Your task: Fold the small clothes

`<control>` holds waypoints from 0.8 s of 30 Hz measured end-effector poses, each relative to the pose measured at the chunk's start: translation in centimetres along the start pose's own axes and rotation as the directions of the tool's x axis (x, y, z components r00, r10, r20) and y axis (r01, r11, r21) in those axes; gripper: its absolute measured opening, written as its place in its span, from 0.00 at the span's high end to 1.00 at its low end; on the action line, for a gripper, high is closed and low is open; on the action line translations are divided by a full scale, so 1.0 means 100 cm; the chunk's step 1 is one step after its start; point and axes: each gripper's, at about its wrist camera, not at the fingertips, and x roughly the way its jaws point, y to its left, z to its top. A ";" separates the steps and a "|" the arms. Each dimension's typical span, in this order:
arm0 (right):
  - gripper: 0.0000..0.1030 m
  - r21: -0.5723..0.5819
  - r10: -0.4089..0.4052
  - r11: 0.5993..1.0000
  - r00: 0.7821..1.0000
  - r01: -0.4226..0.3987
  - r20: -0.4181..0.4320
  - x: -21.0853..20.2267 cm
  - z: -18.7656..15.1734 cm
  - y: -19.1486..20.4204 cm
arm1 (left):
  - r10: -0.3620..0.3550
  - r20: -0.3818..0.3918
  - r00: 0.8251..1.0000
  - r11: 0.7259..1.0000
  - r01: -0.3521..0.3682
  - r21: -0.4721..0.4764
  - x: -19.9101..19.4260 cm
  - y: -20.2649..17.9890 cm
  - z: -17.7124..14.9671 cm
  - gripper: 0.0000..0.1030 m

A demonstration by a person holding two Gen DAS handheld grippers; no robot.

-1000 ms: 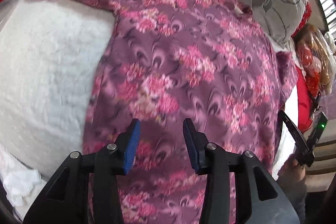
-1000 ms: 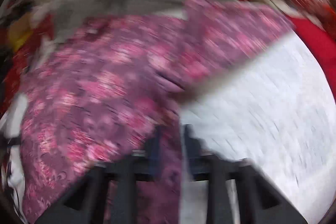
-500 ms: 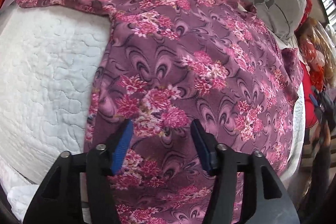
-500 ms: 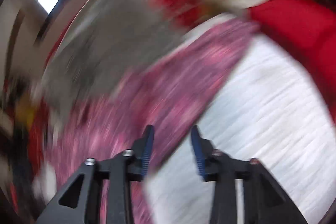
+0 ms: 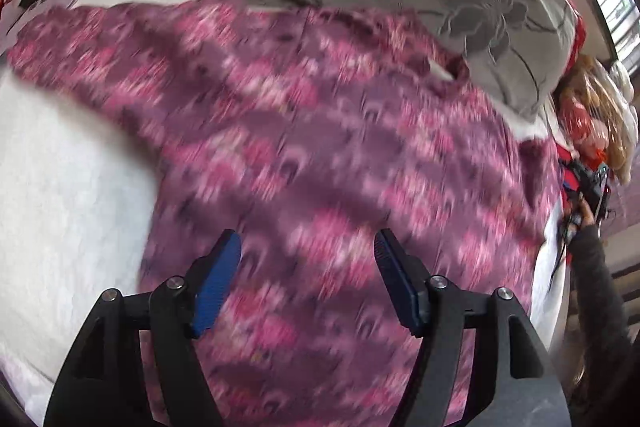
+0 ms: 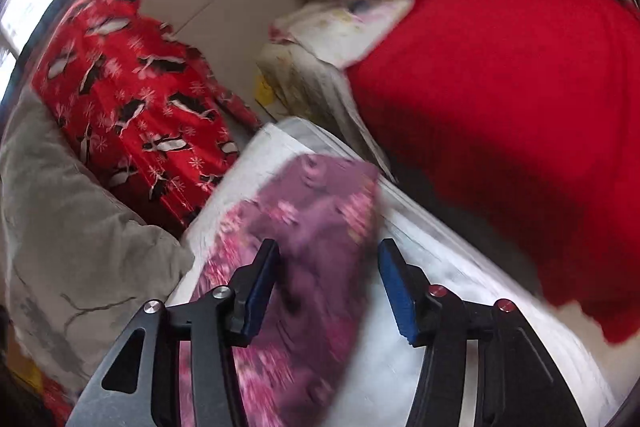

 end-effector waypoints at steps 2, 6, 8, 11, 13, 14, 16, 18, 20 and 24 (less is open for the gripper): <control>0.91 -0.089 -0.018 0.996 1.000 0.019 0.007 -0.002 0.002 0.014 | -0.019 0.003 1.000 1.000 0.019 -0.011 0.009 -0.009 0.016 0.34; 0.91 -0.098 0.009 0.995 0.996 0.000 0.086 -0.037 0.020 0.003 | -0.024 0.034 0.999 1.000 0.024 0.018 0.017 -0.031 0.036 0.34; 0.91 -0.029 -0.014 0.999 0.988 0.019 0.154 -0.060 0.037 -0.022 | -0.023 0.051 0.998 0.999 0.022 0.033 0.023 -0.039 0.041 0.34; 0.92 0.037 -0.079 0.996 0.988 0.075 0.136 -0.068 0.047 -0.052 | -0.020 0.025 0.999 1.000 0.019 0.016 0.043 -0.041 0.044 0.34; 0.92 0.040 -0.125 0.992 0.989 0.122 0.084 -0.061 0.044 -0.062 | -0.017 -0.018 1.000 1.000 0.017 -0.015 0.060 -0.037 0.041 0.34; 0.92 0.036 -0.156 0.987 0.986 0.154 0.057 -0.057 0.040 -0.065 | -0.005 -0.023 1.000 1.000 0.005 -0.016 0.065 -0.035 0.039 0.34; 0.92 0.053 -0.184 0.982 0.982 0.183 0.028 -0.055 0.033 -0.070 | 0.006 0.002 1.000 1.000 -0.006 0.006 0.062 -0.038 0.037 0.33; 0.91 0.079 -0.162 0.984 0.986 0.158 0.040 -0.063 0.030 -0.069 | 0.001 -0.002 1.000 1.000 -0.001 0.016 0.061 -0.038 0.036 0.33; 0.91 0.075 -0.096 0.993 0.992 0.090 0.078 -0.084 0.027 -0.064 | -0.021 -0.009 1.000 1.000 0.021 0.005 0.060 -0.036 0.036 0.33; 0.91 0.002 0.024 1.000 0.995 -0.024 0.093 -0.107 0.019 -0.028 | -0.097 -0.024 0.995 0.994 0.096 -0.058 0.055 -0.022 0.037 0.33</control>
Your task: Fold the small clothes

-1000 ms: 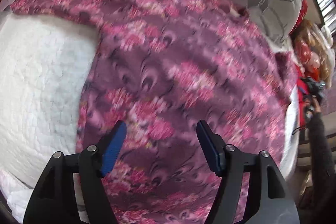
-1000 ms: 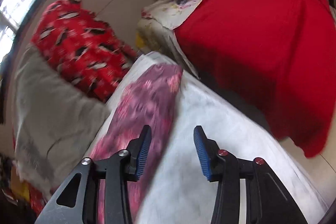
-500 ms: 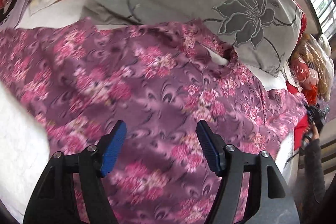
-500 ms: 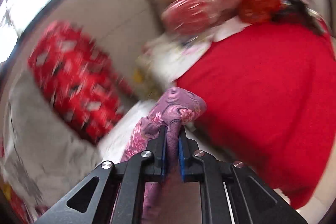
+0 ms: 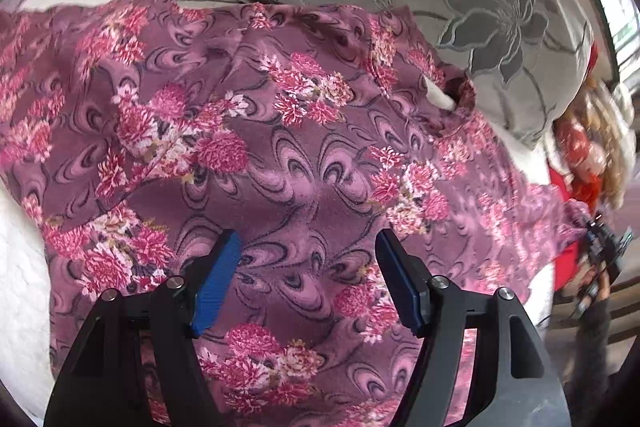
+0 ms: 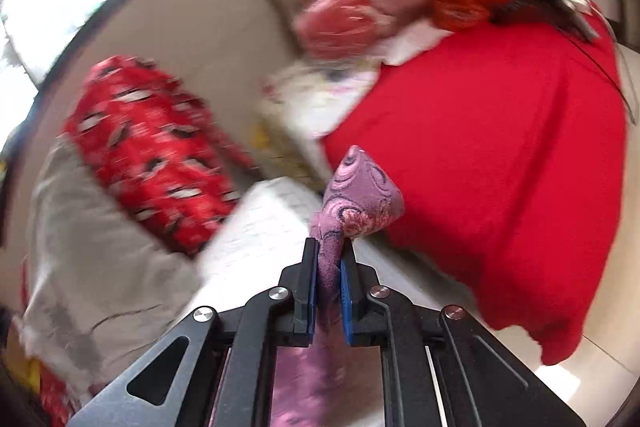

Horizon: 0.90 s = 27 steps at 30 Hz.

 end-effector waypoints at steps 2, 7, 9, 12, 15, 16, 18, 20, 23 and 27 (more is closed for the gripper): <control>0.91 -0.036 0.034 0.999 0.999 -0.034 -0.011 -0.008 -0.008 0.019 | -0.037 -0.009 0.999 0.999 0.037 -0.026 -0.003 0.008 0.001 0.33; 0.91 -0.080 0.130 0.988 0.991 -0.133 -0.037 -0.028 -0.039 0.067 | -0.099 -0.034 0.995 0.994 0.097 -0.049 -0.009 0.017 0.001 0.33; 0.91 -0.102 0.174 0.979 0.983 -0.179 -0.058 -0.034 -0.056 0.090 | -0.118 -0.050 0.992 0.992 0.115 -0.049 -0.012 0.021 0.002 0.33; 0.91 -0.140 0.228 0.960 0.966 -0.243 -0.121 -0.035 -0.088 0.127 | -0.135 -0.076 0.988 0.991 0.132 -0.036 -0.013 0.023 -0.001 0.33; 0.91 -0.178 0.274 0.935 0.943 -0.307 -0.189 -0.035 -0.125 0.169 | -0.145 -0.091 0.985 0.989 0.144 -0.019 -0.019 0.026 0.000 0.33; 0.91 -0.187 0.282 0.928 0.937 -0.321 -0.206 -0.034 -0.134 0.178 | -0.146 -0.094 0.985 0.989 0.145 -0.017 -0.020 0.026 0.001 0.33; 0.91 -0.218 0.306 0.906 0.918 -0.362 -0.254 -0.034 -0.162 0.210 | -0.148 -0.098 0.984 0.989 0.148 -0.013 -0.025 0.029 0.003 0.33; 0.91 -0.243 0.317 0.888 0.901 -0.391 -0.295 -0.033 -0.187 0.237 | -0.157 -0.095 0.983 0.988 0.157 -0.009 -0.032 0.033 0.006 0.33; 0.91 -0.272 0.342 0.852 0.869 -0.447 -0.356 -0.033 -0.222 0.275 | -0.165 -0.084 0.983 0.986 0.166 0.000 -0.041 0.037 0.011 0.33; 0.91 -0.332 0.342 0.800 0.835 -0.499 -0.432 -0.035 -0.273 0.320 | -0.179 -0.070 0.981 0.984 0.180 0.010 -0.053 0.042 0.013 0.33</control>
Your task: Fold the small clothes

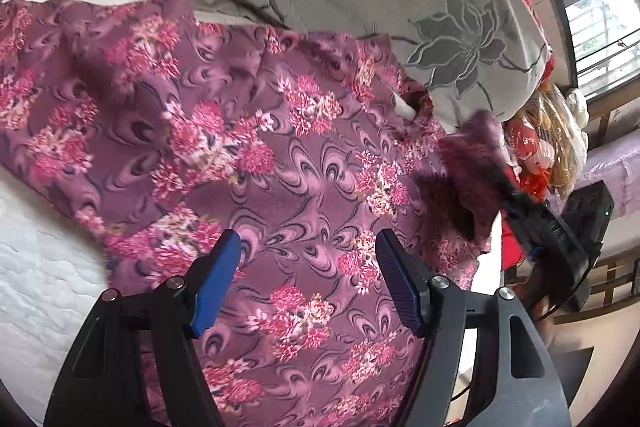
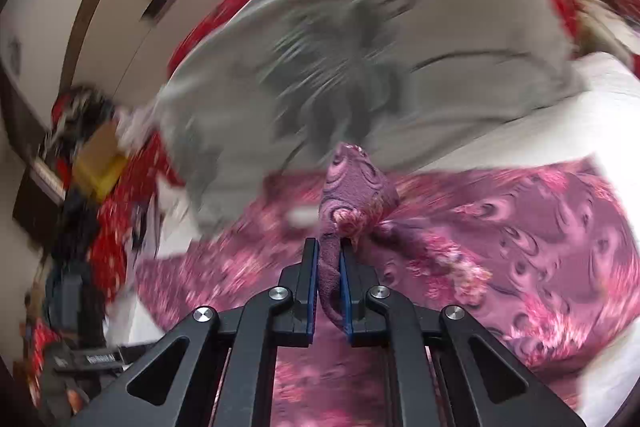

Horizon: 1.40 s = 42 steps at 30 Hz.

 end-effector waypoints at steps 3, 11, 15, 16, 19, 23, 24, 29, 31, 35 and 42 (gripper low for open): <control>0.91 -0.053 0.029 0.998 0.998 -0.031 -0.050 0.024 -0.022 0.037 | -0.004 0.007 1.000 1.000 0.004 0.002 -0.009 0.005 -0.001 0.33; 0.77 -0.035 0.071 0.996 0.953 -0.085 -0.295 0.064 -0.088 0.067 | -0.103 -0.044 0.994 0.993 0.101 -0.055 0.008 0.003 -0.010 0.33; 0.58 0.012 0.100 0.995 0.970 -0.099 -0.220 0.014 -0.089 0.041 | -0.126 -0.090 0.988 0.992 0.123 -0.034 0.036 -0.021 -0.012 0.33; 0.56 0.028 0.084 0.996 0.978 -0.080 -0.191 0.000 -0.086 0.028 | -0.111 -0.107 0.988 0.994 0.108 -0.034 0.048 -0.028 -0.010 0.33; 0.55 0.091 0.046 0.995 0.989 -0.033 -0.138 -0.039 -0.076 -0.018 | -0.081 -0.115 0.990 0.995 0.075 -0.061 0.069 -0.041 -0.006 0.34; 0.55 0.165 -0.031 0.985 0.997 0.042 -0.064 -0.072 -0.064 -0.067 | -0.024 -0.019 1.000 0.998 0.023 -0.051 0.063 -0.053 0.005 0.92; 0.55 0.187 -0.050 0.981 0.998 0.058 -0.044 -0.083 -0.062 -0.081 | -0.021 0.024 0.999 0.998 0.022 -0.060 0.052 -0.052 0.005 0.92; 0.54 0.341 -0.178 0.928 0.982 0.148 0.058 -0.116 -0.048 -0.159 | 0.057 0.126 0.990 0.998 -0.055 -0.017 0.011 -0.029 -0.006 0.92; 0.54 0.379 -0.174 0.914 0.984 0.147 0.039 -0.105 -0.045 -0.176 | 0.054 0.079 0.995 0.997 -0.051 -0.051 0.017 -0.013 -0.008 0.92; 0.57 0.379 -0.068 0.922 0.997 0.079 -0.043 -0.063 -0.043 -0.182 | 0.050 0.021 0.999 0.990 -0.046 -0.132 0.033 0.007 -0.015 0.92; 0.93 0.228 -0.098 0.970 0.994 0.087 0.040 -0.083 -0.050 -0.147 | 0.077 0.004 0.997 0.993 -0.076 -0.094 0.036 0.006 -0.016 0.87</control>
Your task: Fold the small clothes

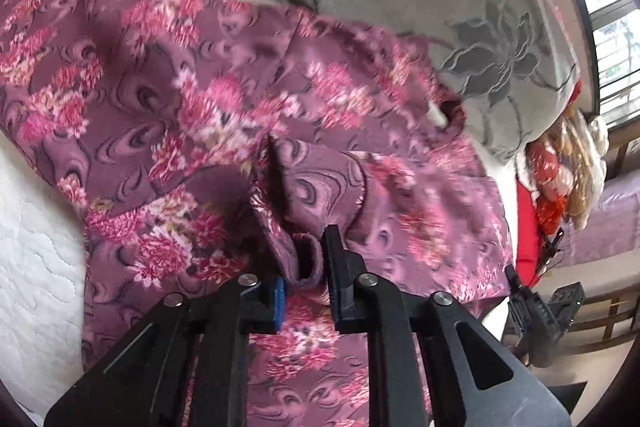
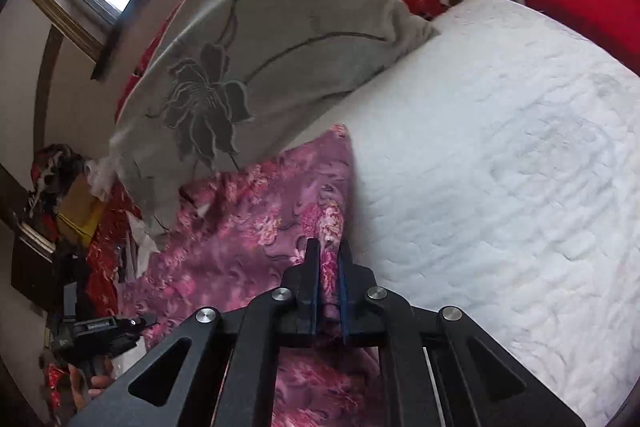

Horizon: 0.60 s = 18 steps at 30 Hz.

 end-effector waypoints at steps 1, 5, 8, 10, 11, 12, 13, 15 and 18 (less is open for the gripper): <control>0.93 -0.019 -0.043 0.999 0.997 0.042 -0.058 0.008 -0.006 -0.005 | 0.009 -0.011 1.000 1.000 -0.009 0.001 0.004 0.002 -0.001 0.84; 0.83 -0.096 -0.135 0.988 0.982 0.122 -0.135 0.013 -0.015 -0.008 | -0.007 0.025 1.000 1.000 0.007 -0.007 -0.015 0.013 -0.008 0.83; 0.82 -0.081 -0.097 0.992 0.995 0.095 -0.027 -0.015 -0.002 0.005 | -0.066 0.137 0.988 0.998 0.068 -0.013 -0.049 0.015 -0.011 0.82; 0.78 -0.103 -0.046 0.994 0.999 0.048 0.013 -0.022 0.004 0.020 | -0.079 0.163 0.983 0.997 0.079 0.007 -0.055 0.009 -0.009 0.74; 0.73 -0.113 -0.032 0.993 0.999 0.033 0.015 -0.019 0.006 0.030 | -0.070 0.162 0.984 0.997 0.065 0.032 -0.051 0.001 -0.008 0.67; 0.72 -0.121 -0.013 0.993 1.000 0.014 0.004 -0.013 0.007 0.038 | -0.050 0.153 0.987 0.998 0.043 0.047 -0.044 -0.004 -0.007 0.65; 0.72 -0.126 -0.002 0.992 1.000 0.000 -0.015 -0.007 0.007 0.047 | -0.025 0.139 0.990 0.998 0.017 0.059 -0.035 -0.008 -0.005 0.64; 0.72 -0.140 0.007 0.990 0.998 -0.015 -0.063 0.014 0.000 0.070 | 0.063 0.073 0.995 0.995 -0.068 0.071 -0.004 -0.010 -0.001 0.65; 0.72 -0.145 0.050 0.987 0.994 -0.064 -0.096 0.036 -0.017 0.091 | 0.036 0.046 0.998 0.999 -0.037 0.015 0.007 0.004 0.001 0.65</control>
